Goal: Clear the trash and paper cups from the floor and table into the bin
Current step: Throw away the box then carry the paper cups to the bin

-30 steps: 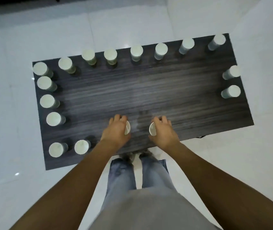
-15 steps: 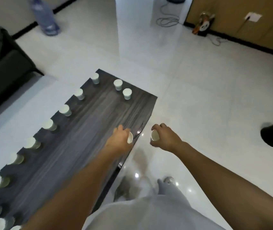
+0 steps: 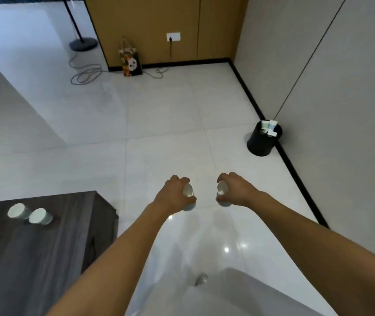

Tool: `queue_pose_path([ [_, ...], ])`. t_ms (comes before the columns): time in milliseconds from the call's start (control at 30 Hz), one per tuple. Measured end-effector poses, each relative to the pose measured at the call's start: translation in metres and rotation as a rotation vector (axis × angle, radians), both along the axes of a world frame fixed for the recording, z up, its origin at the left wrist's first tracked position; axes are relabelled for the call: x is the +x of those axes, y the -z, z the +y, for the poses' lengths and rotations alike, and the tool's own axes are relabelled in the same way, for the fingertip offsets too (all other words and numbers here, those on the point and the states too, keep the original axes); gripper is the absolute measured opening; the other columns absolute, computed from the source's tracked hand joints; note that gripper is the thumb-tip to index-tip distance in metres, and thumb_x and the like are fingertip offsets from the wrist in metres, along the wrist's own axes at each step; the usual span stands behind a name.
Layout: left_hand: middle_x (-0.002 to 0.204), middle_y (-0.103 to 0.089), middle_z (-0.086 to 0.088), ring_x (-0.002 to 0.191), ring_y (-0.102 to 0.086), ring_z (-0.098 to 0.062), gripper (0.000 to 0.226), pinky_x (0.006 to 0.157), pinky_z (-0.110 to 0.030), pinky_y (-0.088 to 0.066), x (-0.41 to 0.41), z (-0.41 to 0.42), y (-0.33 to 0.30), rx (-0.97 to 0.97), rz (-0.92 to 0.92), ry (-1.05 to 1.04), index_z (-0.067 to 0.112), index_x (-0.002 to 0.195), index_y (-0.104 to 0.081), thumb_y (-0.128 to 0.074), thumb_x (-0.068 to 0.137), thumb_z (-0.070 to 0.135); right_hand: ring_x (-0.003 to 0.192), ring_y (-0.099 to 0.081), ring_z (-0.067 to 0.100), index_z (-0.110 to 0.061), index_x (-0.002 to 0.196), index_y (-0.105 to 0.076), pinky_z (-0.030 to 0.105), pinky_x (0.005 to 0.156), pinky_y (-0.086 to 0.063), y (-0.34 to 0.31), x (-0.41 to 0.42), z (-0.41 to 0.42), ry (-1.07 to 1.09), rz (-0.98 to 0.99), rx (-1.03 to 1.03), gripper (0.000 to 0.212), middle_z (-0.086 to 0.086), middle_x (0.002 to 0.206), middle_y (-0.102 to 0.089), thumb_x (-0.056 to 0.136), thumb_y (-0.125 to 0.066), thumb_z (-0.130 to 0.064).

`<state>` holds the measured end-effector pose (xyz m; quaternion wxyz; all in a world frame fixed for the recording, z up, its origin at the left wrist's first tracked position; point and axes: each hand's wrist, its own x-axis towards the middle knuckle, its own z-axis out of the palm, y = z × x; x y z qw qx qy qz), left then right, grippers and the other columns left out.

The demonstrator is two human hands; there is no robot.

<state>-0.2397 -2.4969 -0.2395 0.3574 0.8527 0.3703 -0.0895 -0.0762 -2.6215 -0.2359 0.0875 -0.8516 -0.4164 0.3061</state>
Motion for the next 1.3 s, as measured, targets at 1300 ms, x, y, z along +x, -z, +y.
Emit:
queue_pose_path([
  [1300, 0.131, -0.045, -0.009, 0.123, -0.043, -0.025, 0.064, 0.101, -0.034, -0.041, 0.818, 0.15, 0.054, -0.014, 0.07, 0.432, 0.015, 0.137, -0.042, -0.07, 0.082, 0.032, 0.11, -0.052, 0.024, -0.019, 0.123, -0.05, 0.022, 0.084, -0.039, 0.048, 0.762, 0.074, 0.483, 0.087, 0.014, 0.052, 0.007, 0.118, -0.047, 0.077, -0.074, -0.023],
])
